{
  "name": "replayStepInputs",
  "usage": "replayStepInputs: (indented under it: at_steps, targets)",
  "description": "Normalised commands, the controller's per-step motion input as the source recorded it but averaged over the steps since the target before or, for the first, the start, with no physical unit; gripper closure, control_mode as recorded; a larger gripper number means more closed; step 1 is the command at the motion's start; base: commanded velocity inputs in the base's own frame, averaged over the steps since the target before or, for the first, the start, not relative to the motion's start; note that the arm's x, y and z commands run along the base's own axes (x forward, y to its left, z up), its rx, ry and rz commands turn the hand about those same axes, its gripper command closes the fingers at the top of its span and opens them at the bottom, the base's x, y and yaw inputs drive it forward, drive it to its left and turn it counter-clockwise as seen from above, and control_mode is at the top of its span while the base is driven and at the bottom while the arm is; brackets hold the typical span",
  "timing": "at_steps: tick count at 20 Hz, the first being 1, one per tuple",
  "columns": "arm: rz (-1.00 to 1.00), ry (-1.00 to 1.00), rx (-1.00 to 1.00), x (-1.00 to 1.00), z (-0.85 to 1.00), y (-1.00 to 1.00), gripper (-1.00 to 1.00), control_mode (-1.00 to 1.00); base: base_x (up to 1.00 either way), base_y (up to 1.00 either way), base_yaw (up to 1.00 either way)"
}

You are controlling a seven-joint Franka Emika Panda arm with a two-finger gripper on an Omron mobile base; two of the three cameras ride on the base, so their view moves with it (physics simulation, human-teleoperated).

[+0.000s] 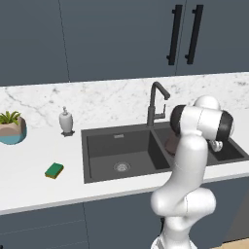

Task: Pick the pan and sponge and place them into the sink. Then turn on the water.

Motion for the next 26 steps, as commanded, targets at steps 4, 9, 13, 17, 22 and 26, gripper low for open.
replayStepInputs:
  at_steps: [4,9,13,17,22,26]
  targets:
    - [0.01,-0.03,-0.02,0.00,-0.33,0.09,1.00,-1.00,0.00,0.00,0.00]
    - [0.00,-0.01,-0.03,0.00,-0.36,0.02,1.00,-1.00,0.00,0.00,0.00]
    - [0.00,-0.01,-0.03,0.02,-0.41,0.00,1.00,-1.00,0.00,0.00,0.00]
    - [0.00,-0.03,-0.02,0.08,-0.40,0.00,1.00,-1.00,0.00,0.00,0.00]
    - [0.00,-0.05,0.00,0.14,-0.46,0.00,1.00,-1.00,0.00,0.00,0.00]
    - [0.00,-0.03,-0.01,0.04,-0.22,0.00,1.00,-1.00,0.00,0.00,0.00]
